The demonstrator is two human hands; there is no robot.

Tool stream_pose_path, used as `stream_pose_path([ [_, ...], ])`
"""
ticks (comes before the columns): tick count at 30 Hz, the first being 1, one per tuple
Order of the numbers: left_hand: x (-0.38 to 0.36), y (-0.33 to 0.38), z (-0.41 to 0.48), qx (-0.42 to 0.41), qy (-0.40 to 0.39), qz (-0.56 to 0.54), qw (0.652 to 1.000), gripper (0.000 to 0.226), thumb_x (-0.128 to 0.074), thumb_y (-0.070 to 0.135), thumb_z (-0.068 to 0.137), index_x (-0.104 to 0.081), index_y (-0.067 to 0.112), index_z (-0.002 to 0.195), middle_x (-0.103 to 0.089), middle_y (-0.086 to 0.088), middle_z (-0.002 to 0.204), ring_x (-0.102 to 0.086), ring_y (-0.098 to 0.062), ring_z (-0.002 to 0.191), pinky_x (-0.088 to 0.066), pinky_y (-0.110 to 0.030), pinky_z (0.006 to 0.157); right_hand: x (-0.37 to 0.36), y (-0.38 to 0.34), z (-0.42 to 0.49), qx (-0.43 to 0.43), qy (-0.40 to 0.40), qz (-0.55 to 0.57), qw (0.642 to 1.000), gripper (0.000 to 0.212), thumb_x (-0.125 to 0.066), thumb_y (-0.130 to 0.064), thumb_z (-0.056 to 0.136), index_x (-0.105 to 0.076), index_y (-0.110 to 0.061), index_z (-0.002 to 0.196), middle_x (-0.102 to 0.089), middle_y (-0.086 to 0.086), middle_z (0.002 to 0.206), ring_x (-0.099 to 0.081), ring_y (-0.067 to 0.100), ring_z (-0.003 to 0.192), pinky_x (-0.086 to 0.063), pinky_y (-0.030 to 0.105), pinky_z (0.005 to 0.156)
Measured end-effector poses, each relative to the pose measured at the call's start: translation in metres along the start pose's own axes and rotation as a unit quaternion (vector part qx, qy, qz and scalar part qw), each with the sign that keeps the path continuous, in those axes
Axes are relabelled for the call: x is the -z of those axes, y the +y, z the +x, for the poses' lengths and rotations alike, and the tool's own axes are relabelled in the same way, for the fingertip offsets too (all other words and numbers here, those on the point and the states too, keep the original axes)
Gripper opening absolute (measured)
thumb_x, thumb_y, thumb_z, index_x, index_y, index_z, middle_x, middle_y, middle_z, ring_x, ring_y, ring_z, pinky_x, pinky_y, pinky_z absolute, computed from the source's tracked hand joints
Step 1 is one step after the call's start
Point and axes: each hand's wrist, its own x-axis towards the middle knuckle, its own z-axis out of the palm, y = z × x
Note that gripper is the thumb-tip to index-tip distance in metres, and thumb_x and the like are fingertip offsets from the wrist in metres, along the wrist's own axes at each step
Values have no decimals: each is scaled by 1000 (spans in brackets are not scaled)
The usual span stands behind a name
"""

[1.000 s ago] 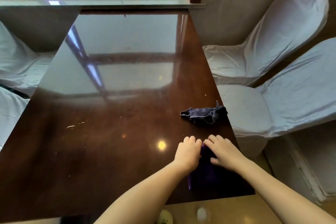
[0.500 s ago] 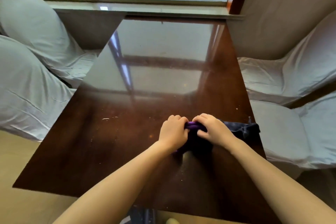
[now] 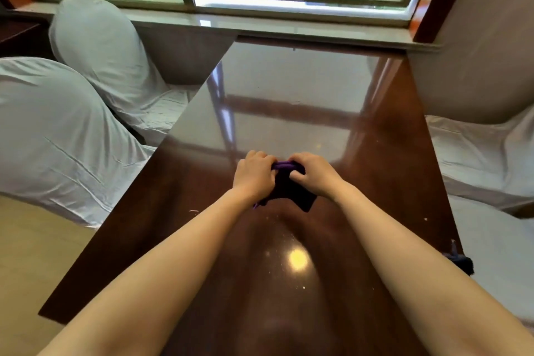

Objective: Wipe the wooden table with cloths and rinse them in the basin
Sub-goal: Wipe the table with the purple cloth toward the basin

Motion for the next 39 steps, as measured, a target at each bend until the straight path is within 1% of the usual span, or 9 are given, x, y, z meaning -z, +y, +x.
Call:
stream_pose_path([
  [3, -20, -15, 24, 0, -22, -1, 1000, 32, -46, 22, 90, -57, 18, 119, -60, -8, 120, -46, -29, 113, -39, -41, 90, -18, 9, 20, -57, -7, -31, 998, 37, -55, -22, 85, -55, -19, 122, -59, 10, 122, -52, 29, 111, -45, 40, 93],
  [5, -39, -26, 36, 3, -55, -5, 998, 33, -47, 20, 90, -56, 17, 122, -58, -9, 124, -45, -29, 116, -39, -41, 93, -39, 15, 25, -80, 9, -125, 989, 54, -57, -26, 84, -41, -19, 136, -45, 9, 138, -39, 29, 127, -34, 43, 105],
  [8, -60, -49, 51, 25, -68, -81, 994, 38, -49, 15, 88, -53, 12, 126, -56, -14, 126, -44, -32, 120, -38, -40, 100, -71, 24, 26, 3, 33, -195, 980, 71, -58, -31, 85, -23, -21, 146, -23, 6, 155, -19, 26, 142, -13, 43, 116],
  [13, -58, -109, 58, 16, 39, -146, 988, 37, -48, 4, 87, -56, 7, 123, -59, -16, 123, -49, -33, 117, -32, -31, 102, -100, 47, 36, 76, -94, -206, 971, 68, -43, -55, 90, -11, -37, 147, -5, -6, 160, 1, 18, 147, 2, 41, 118],
  [19, -36, -232, 42, 69, 109, -54, 990, 42, -49, 6, 89, -50, 8, 132, -50, -19, 138, -44, -34, 128, -29, -41, 110, -82, 63, 65, 115, -72, -274, 952, 49, -24, -55, 95, -22, -44, 143, -26, -11, 155, -26, 18, 139, -20, 37, 110],
  [24, -51, -293, 29, 135, 7, 49, 990, 54, -40, 36, 94, -24, 28, 145, -17, -3, 158, -9, -20, 147, -3, -48, 116, -92, 58, 84, 201, -41, -302, 931, 50, -44, -48, 93, -44, -26, 138, -33, 5, 153, -24, 25, 143, -10, 44, 120],
  [27, -65, -299, 29, 146, -26, 65, 987, 54, -29, 42, 96, -17, 30, 146, -10, -1, 159, -3, -18, 147, 0, -47, 117, -102, 71, 90, 108, -33, -238, 965, 62, -42, -53, 91, -23, -31, 146, -8, 2, 159, -4, 22, 147, 2, 37, 120],
  [34, -68, -298, 28, 143, -19, 79, 986, 55, -23, 43, 96, -10, 30, 147, -5, 1, 160, 2, -16, 147, 2, -46, 118, -104, 78, 145, -174, 95, -207, 958, 64, -27, -56, 94, -9, -28, 149, -7, 12, 159, -3, 29, 147, -1, 46, 119],
  [39, -68, -299, 28, 142, -18, 89, 986, 55, -20, 44, 95, -7, 30, 147, -3, 1, 160, 3, -16, 147, 1, -46, 118, -125, 37, 210, -168, 89, -189, 963, 64, -20, -66, 90, -10, -38, 147, -4, 15, 159, 1, 33, 146, 2, 50, 117],
])
